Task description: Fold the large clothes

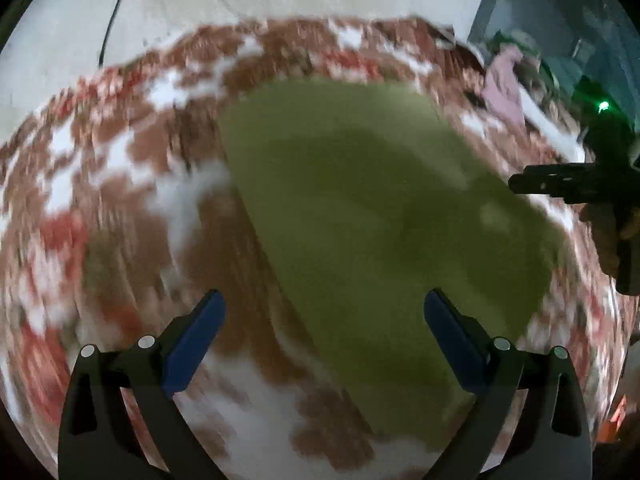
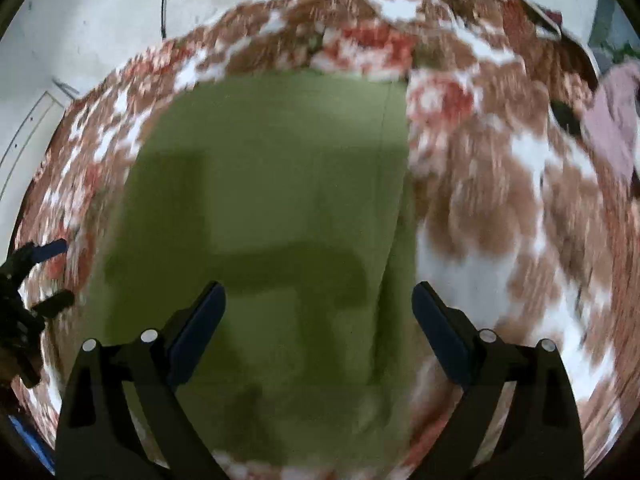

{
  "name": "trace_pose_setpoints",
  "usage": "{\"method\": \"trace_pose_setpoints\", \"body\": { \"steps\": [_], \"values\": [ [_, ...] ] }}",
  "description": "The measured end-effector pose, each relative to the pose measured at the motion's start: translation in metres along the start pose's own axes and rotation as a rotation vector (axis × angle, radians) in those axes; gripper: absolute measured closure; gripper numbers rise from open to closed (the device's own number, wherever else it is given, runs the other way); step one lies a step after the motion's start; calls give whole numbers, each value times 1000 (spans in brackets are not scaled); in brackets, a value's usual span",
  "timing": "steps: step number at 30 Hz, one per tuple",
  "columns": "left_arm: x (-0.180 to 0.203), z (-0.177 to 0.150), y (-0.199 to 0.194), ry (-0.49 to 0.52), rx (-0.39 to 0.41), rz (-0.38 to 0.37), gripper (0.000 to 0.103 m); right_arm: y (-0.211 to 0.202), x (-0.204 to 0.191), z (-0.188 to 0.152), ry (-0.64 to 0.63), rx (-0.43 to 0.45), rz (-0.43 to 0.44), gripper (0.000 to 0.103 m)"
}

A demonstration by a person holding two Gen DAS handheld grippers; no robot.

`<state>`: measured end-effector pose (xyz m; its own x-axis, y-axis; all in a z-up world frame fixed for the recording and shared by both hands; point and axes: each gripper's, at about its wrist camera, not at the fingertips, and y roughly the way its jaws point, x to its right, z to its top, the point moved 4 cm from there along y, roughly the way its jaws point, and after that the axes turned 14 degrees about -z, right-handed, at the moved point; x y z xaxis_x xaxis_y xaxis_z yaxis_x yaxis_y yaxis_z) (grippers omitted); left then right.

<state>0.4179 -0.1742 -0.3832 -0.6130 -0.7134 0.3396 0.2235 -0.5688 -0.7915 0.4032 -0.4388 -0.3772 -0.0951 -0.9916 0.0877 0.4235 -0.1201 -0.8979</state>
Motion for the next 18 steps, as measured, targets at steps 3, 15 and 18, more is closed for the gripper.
{"method": "trace_pose_setpoints", "body": {
  "steps": [3,15,18],
  "values": [
    [-8,-24,4,-76,33,3,4,16,-5,-38,-38,-29,-73,10],
    [-6,4,-12,-124,6,-70,5,2,56,-35,-3,-35,3,11],
    [-9,34,-32,-190,76,-166,5,-2,68,-18,95,-93,148,15]
  ]
}}
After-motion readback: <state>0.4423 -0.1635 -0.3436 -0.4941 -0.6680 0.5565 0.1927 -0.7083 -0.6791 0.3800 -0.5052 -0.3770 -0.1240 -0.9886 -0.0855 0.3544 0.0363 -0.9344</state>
